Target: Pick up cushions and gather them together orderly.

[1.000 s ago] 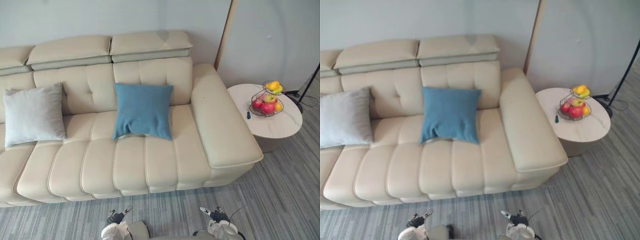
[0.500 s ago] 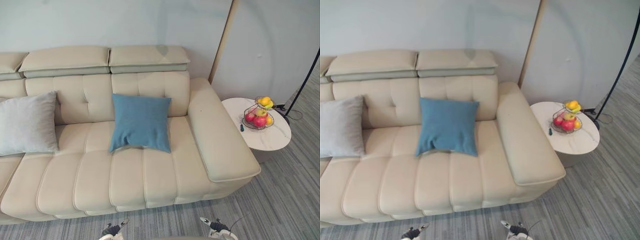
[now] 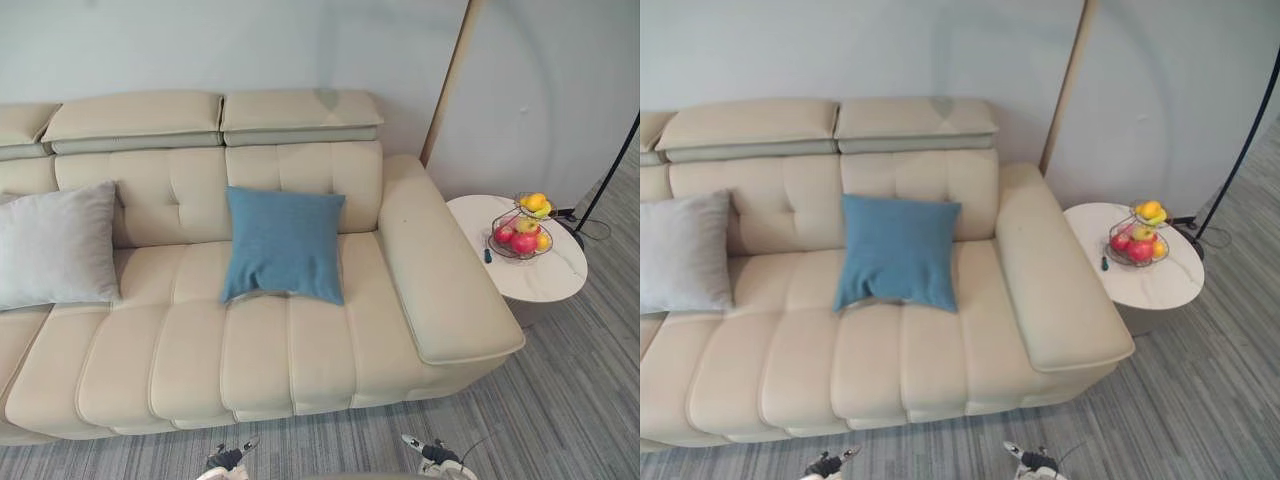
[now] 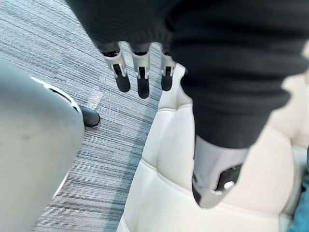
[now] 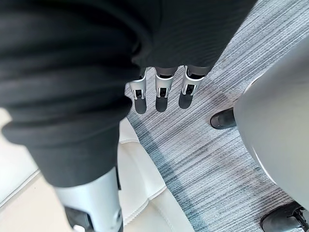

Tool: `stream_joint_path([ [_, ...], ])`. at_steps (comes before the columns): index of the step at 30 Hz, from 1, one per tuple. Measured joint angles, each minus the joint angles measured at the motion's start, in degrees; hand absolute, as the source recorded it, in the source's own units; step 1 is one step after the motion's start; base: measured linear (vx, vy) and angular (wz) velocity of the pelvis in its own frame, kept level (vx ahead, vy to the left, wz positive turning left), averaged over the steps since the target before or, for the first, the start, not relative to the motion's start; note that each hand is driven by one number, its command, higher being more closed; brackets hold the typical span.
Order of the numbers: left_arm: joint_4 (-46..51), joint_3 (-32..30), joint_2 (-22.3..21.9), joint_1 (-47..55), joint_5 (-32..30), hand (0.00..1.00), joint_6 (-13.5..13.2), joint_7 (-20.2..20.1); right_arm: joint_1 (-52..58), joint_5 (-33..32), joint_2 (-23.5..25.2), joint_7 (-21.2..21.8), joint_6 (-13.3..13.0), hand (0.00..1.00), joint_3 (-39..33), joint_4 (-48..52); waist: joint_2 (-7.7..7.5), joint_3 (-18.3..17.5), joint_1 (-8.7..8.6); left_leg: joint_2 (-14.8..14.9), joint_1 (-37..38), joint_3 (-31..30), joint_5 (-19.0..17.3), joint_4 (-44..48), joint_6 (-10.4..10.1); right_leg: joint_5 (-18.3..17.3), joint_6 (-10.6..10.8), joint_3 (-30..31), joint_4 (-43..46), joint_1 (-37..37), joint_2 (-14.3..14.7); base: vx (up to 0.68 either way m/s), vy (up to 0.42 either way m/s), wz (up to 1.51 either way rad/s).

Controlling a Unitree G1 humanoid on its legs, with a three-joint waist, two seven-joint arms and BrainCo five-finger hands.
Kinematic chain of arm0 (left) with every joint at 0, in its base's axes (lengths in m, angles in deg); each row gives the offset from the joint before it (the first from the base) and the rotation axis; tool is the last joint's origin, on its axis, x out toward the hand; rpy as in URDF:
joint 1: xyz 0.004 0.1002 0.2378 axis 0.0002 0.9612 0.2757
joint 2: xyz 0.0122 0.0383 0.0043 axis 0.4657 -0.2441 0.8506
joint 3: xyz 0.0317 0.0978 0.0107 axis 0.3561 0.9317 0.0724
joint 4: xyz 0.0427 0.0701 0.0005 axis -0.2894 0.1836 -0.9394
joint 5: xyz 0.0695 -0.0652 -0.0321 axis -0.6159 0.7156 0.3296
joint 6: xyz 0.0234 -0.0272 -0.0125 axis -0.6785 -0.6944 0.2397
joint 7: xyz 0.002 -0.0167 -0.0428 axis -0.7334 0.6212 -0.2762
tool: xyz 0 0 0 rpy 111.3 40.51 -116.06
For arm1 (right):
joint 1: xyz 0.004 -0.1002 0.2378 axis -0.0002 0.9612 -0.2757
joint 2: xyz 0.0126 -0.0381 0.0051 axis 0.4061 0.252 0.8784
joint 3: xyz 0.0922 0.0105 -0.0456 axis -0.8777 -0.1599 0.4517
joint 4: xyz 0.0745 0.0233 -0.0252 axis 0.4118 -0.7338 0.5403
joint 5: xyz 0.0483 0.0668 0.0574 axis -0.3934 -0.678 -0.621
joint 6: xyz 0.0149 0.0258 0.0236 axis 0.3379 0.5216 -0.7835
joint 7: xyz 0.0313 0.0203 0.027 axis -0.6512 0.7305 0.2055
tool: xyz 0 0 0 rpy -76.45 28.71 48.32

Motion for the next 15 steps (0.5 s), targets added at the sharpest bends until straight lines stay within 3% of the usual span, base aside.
stream_joint_path([
  [2, 0.05, 0.09, 0.03, -0.09, 0.07, 0.00, 0.01, -0.14, -0.19, -0.04, 0.02, 0.00, 0.08, 0.00, -0.04, -0.03, 0.03, 0.13, 0.10, 0.51, -0.02, 1.69, -0.48, 1.19, -0.45, 0.53, 0.02, 2.31, 0.04, -1.02, 0.50, -0.03, 0.000, -0.61],
  [5, -0.13, 0.02, 0.29, -1.09, 0.26, 0.00, 0.09, -0.32, -0.46, -0.43, -0.28, -0.06, 0.00, 0.00, 0.04, -0.02, -0.27, 0.95, 0.15, 0.70, -2.94, -0.53, -1.97, 7.67, 1.31, 2.33, 0.09, 8.83, -0.02, -4.25, 0.88, -0.08, -0.038, -1.08],
  [8, -0.17, -0.02, -0.93, -1.72, 0.37, 0.00, 0.39, -0.28, -1.00, -0.48, -1.47, -0.16, 0.04, 0.00, 0.39, 0.39, 1.72, 1.46, 0.21, 2.60, -4.23, -0.13, -7.00, 10.03, 0.46, 5.53, 0.34, 15.43, -0.88, -9.18, 3.72, -0.10, -0.003, -1.61],
  [9, -0.17, -0.07, -0.96, -2.15, 0.37, 0.00, 0.56, -0.27, -1.65, -0.49, -1.55, -0.21, 0.09, 0.00, 0.78, 0.48, 1.75, 1.82, 0.26, 3.11, -3.84, 3.19, -8.32, 10.36, -0.26, 8.11, 0.28, 18.48, -1.80, -11.02, 4.88, -0.08, 0.033, -1.71],
  [10, -0.17, -0.07, -0.83, -2.40, 0.36, 0.00, 0.60, -0.21, -1.98, -0.49, -1.51, -0.22, 0.07, 0.00, 1.02, 0.65, 1.78, 2.05, 0.23, 3.33, -3.69, 5.14, -8.65, 10.62, 0.26, 10.09, -0.37, 19.30, -2.16, -11.95, 5.60, -0.16, 0.054, -2.21],
  [11, -0.08, 0.02, -0.64, -2.67, 0.34, 0.00, 0.57, -0.22, -2.82, -0.48, -1.46, -0.19, 0.02, 0.00, 2.13, 0.68, 1.14, 2.76, 0.28, 3.96, -3.50, 9.41, -9.38, 10.34, 0.98, 14.91, -2.08, 19.66, -3.76, -13.79, 7.10, -0.15, 0.004, -2.33],
  [12, 0.06, 0.10, -0.06, -2.96, 0.34, 0.00, 0.52, -0.16, -3.94, -0.47, -1.19, -0.20, 0.01, 0.00, 2.60, 0.83, 1.39, 3.04, 0.42, 5.12, -3.44, 14.95, -9.31, 10.23, 0.85, 18.11, -4.07, 17.31, -5.93, -15.21, 7.93, -0.17, -0.023, -2.25],
  [13, 0.08, 0.15, 0.29, -3.21, 0.32, 0.00, 0.50, -0.10, -4.28, -0.47, -0.81, -0.19, 0.05, 0.00, 2.75, 0.83, 0.89, 3.31, 0.33, 5.37, -3.47, 17.52, -8.96, 10.42, 0.23, 17.15, -4.02, 12.94, -4.32, -16.26, 7.85, -0.10, -0.085, -2.06],
  [15, 0.21, 2.63, 0.58, -4.16, 0.30, 0.00, 0.49, -0.10, -3.59, -0.33, -1.03, -0.22, 0.24, 0.00, 2.53, 0.54, 0.55, 3.73, -0.07, 6.00, -2.43, 24.68, -8.25, 10.11, -0.42, 6.92, -7.70, -13.76, 6.62, -19.41, 5.07, -0.03, -0.090, -1.65],
])
